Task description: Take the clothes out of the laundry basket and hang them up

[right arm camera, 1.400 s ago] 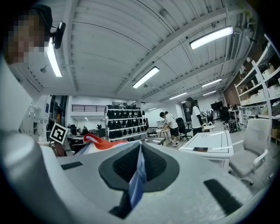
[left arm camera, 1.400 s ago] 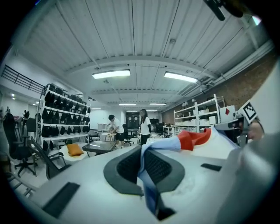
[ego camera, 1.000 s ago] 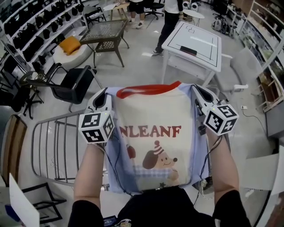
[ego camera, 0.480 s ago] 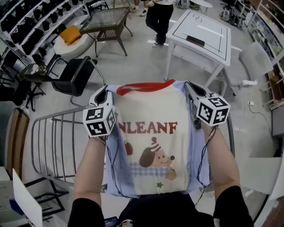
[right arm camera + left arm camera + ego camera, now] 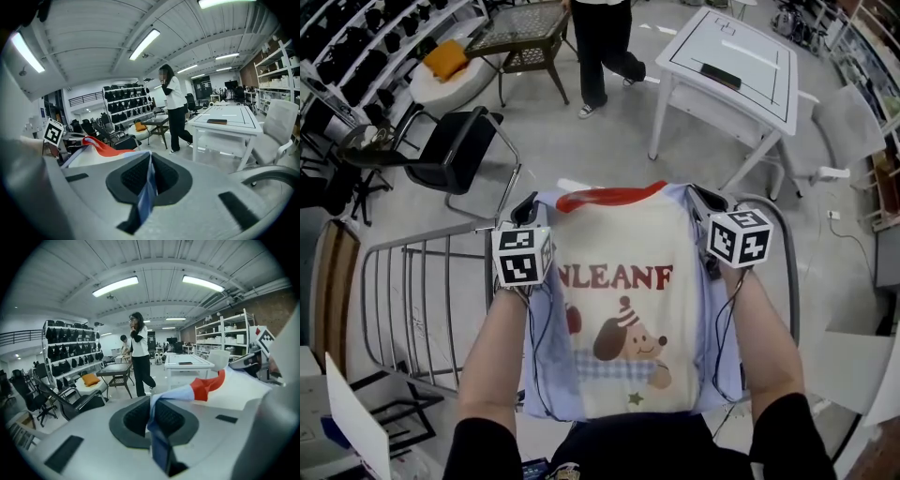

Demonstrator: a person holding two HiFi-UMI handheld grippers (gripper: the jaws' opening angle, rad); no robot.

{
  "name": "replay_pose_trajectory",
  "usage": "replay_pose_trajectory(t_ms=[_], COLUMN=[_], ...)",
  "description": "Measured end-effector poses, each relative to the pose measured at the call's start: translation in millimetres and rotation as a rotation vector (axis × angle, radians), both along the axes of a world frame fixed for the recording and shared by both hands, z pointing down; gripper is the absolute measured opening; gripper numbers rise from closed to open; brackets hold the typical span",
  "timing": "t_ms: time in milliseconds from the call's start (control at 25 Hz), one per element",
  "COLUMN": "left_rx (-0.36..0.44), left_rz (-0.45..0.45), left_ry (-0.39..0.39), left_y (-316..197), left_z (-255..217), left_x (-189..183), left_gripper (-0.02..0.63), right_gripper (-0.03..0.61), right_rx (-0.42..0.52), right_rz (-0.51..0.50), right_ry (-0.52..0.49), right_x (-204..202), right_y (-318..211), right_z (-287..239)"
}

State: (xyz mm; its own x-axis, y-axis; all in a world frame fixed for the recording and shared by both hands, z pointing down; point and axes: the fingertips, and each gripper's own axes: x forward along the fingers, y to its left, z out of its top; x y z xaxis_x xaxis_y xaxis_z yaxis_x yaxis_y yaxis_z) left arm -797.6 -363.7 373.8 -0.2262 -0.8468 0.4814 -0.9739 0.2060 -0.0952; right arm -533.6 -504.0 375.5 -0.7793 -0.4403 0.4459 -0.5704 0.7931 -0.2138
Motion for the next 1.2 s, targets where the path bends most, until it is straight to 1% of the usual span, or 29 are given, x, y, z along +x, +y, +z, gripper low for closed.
replay_pose_trajectory(t_ms=[120,200,280,320,400,480,560,640,720,920,1200], left_rx=[-0.035,-0.042,-0.048,-0.049,-0.052,-0.052,-0.057,-0.066,-0.063,-0.015,0.094], left_rz=[0.009,0.015,0.021,0.025,0.034,0.045,0.064,0.078,0.080,0.083,0.139], left_ry=[0.009,0.014,0.013,0.013,0.012,0.009,0.007,0.011,0.014,0.010,0.020], left_y=[0,0,2,4,7,12,17,23,30,41,56], left_z=[9,10,11,10,10,9,9,9,6,-15,-59], left_x=[1,1,0,0,1,3,6,7,6,12,48], left_gripper=[0.018,0.055,0.115,0.132,0.151,0.170,0.215,0.235,0.242,0.242,0.236], right_gripper=[0.011,0.012,0.017,0.026,0.074,0.100,0.120,0.146,0.174,0.184,0.192], right_rx=[-0.016,-0.025,-0.029,-0.030,-0.035,-0.041,-0.040,-0.038,-0.033,-0.005,0.051], right_rz=[0.001,-0.004,-0.016,-0.023,-0.038,-0.047,-0.045,-0.036,-0.030,-0.021,-0.022], right_ry=[0.025,0.041,0.059,0.065,0.065,0.062,0.068,0.069,0.063,0.031,-0.027], right_x=[0,0,-1,-1,-1,-1,1,4,8,15,26], right_y=[0,0,0,1,1,3,4,5,6,15,47], right_z=[10,14,17,18,19,19,18,16,11,-11,-56])
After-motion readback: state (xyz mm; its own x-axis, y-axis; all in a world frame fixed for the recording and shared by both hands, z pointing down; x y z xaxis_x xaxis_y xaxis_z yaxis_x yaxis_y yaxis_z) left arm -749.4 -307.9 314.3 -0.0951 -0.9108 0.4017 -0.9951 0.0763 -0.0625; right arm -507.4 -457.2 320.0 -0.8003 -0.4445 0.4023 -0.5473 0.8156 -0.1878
